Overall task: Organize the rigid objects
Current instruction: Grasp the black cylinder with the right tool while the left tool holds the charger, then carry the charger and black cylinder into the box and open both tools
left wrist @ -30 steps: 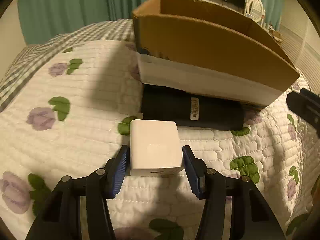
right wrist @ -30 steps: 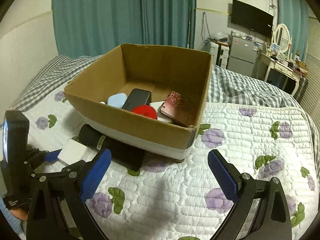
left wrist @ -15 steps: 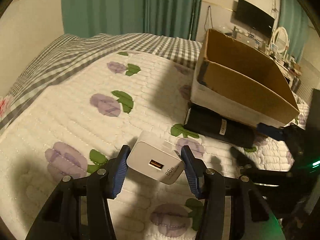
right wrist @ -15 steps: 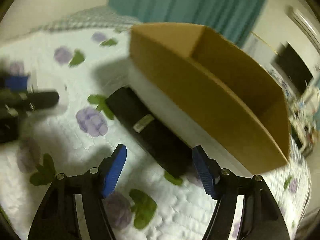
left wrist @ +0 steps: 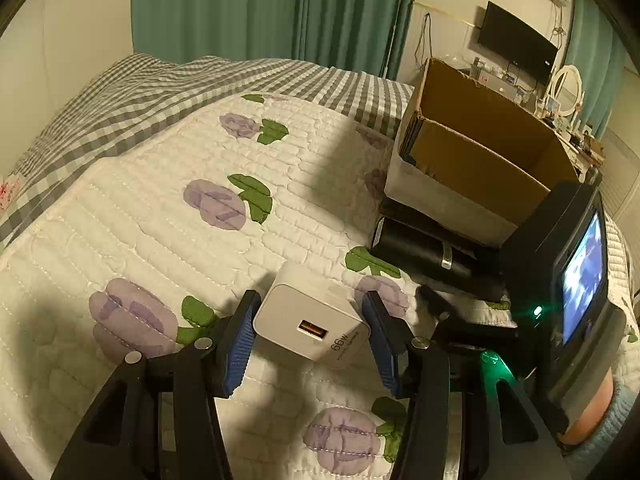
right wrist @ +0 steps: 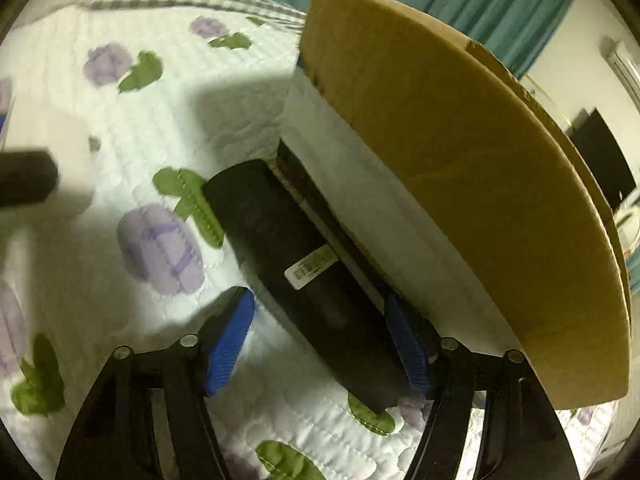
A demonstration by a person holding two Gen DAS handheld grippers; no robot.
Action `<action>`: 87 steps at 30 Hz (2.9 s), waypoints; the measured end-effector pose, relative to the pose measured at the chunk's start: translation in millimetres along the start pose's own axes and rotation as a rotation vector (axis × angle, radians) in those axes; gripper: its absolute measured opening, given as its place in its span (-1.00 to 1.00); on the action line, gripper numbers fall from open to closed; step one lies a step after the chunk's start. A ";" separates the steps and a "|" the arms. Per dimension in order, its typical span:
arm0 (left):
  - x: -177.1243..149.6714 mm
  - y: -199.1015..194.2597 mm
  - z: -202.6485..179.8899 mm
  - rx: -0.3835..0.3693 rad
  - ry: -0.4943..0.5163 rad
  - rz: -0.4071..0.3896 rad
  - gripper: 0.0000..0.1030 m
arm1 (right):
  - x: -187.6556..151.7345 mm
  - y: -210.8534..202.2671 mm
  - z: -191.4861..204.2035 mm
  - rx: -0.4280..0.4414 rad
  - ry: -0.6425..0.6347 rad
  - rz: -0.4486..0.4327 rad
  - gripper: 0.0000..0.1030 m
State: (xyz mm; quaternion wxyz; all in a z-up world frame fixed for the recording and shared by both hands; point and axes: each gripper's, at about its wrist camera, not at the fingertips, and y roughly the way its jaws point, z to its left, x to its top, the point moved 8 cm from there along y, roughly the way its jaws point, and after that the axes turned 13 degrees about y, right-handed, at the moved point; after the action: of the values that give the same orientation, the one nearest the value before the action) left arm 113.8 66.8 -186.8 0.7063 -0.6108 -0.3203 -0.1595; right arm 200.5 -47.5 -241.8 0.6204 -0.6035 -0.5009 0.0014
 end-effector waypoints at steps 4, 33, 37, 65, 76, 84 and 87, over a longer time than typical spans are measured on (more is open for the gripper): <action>0.3 1.3 0.3 0.001 0.001 0.002 0.03 | -0.9 -15.5 -11.5 0.053 0.096 0.041 -0.32; 0.3 -15.4 -24.4 -0.042 0.071 -0.042 0.02 | -51.5 -82.6 -14.6 0.184 0.409 0.086 -0.58; 6.0 -36.2 -46.8 -0.086 0.115 -0.087 -0.02 | -40.0 -114.3 -29.9 0.171 0.428 0.016 -0.58; 207.8 -57.0 -120.9 -0.204 0.259 -0.398 -0.05 | 116.6 -132.6 -173.7 0.110 0.594 -0.246 -0.58; 211.1 46.5 -126.6 -0.229 0.322 -0.278 -0.08 | 102.1 -60.7 -174.1 0.095 0.598 -0.140 -0.58; 213.1 46.5 -122.1 -0.232 0.347 -0.262 -0.03 | 91.6 -52.7 -173.0 0.083 0.600 -0.110 -0.58; 210.6 40.7 -116.5 -0.226 0.334 -0.255 0.02 | 89.8 -49.2 -169.3 0.092 0.586 -0.086 -0.58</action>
State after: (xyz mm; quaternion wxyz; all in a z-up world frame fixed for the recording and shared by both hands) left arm 325.5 -2.3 -87.2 0.6507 -0.6058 -0.2535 -0.3812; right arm 321.1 -133.0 -110.3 0.7647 -0.5277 -0.3249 -0.1766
